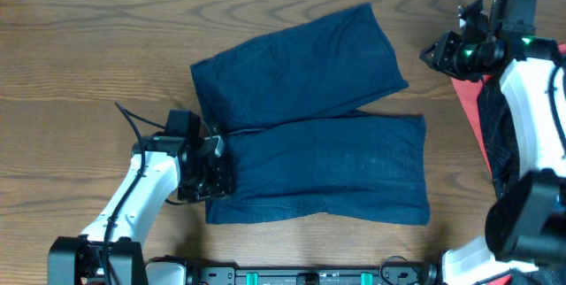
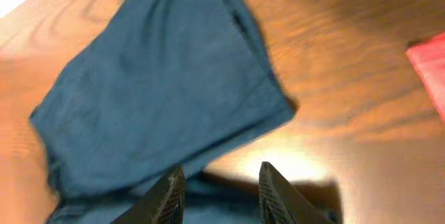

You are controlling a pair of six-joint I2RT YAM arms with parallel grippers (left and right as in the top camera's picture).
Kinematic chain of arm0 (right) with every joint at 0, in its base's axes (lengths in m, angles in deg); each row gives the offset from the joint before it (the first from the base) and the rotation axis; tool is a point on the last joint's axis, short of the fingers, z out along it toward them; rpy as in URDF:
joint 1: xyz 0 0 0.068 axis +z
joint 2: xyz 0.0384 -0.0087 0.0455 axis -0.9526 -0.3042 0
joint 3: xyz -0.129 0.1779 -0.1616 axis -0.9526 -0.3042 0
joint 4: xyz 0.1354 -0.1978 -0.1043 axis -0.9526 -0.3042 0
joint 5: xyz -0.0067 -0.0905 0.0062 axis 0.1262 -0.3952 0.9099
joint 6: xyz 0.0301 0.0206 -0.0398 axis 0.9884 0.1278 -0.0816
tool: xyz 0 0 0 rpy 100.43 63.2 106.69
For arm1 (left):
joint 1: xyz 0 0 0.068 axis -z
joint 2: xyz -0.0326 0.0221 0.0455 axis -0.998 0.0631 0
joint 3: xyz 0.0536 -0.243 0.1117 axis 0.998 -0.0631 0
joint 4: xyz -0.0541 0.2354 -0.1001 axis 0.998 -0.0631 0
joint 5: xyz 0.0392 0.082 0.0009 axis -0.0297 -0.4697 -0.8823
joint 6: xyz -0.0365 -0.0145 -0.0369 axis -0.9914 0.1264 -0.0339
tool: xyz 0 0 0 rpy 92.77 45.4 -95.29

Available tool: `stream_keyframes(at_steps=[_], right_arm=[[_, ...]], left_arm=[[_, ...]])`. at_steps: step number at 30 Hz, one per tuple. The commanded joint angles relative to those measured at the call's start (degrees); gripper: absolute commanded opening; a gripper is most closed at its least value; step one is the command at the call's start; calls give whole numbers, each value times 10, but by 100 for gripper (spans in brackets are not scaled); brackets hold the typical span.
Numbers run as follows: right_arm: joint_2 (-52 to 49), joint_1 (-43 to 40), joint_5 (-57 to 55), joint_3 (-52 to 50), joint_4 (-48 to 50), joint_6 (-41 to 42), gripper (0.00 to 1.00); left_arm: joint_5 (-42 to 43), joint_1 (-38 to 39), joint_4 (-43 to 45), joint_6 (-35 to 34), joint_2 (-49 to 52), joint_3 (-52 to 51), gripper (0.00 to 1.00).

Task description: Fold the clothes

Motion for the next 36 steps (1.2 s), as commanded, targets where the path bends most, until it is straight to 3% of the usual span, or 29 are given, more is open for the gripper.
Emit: stream_keyframes(at_steps=[1,3,7,11,20,21,22,26,28,31,34,36], right_arm=[[5,11,-2,3,-40,-26,34],[2,15,-26,-1,-73,-26,34],[-7,24,-60,-30,-112,-26,33],[-9,31,-98,-108,-91,-16,34],[-9,30,-104,-314,155,89,22],[-9,30,-104,-332,185,91,22],[-9,30,-104,-344,209,91,22],[-9,31,-104,-381,271,91,21],[-9,31,-104,-389,277,93,20],[-9,31,-104,-390,274,95,20],[-9,31,-104,-390,275,95,19],[-9,30,-104,-390,275,95,18]], left_arm=[[-2,1,-16,-5,7,-5,27],[-2,1,-35,-5,7,-5,6],[-3,-16,-76,-5,6,3,6],[-11,-50,-106,-11,5,16,6],[-20,-80,-115,-49,5,16,6],[-7,-79,-113,-48,5,16,15],[14,-76,-108,-41,5,16,29],[39,-58,-83,-5,6,15,55],[38,-47,-65,-5,6,12,63],[34,-33,-33,-6,6,7,64],[-9,-21,-17,-6,6,1,48],[-38,-17,-16,-6,8,-3,43]])
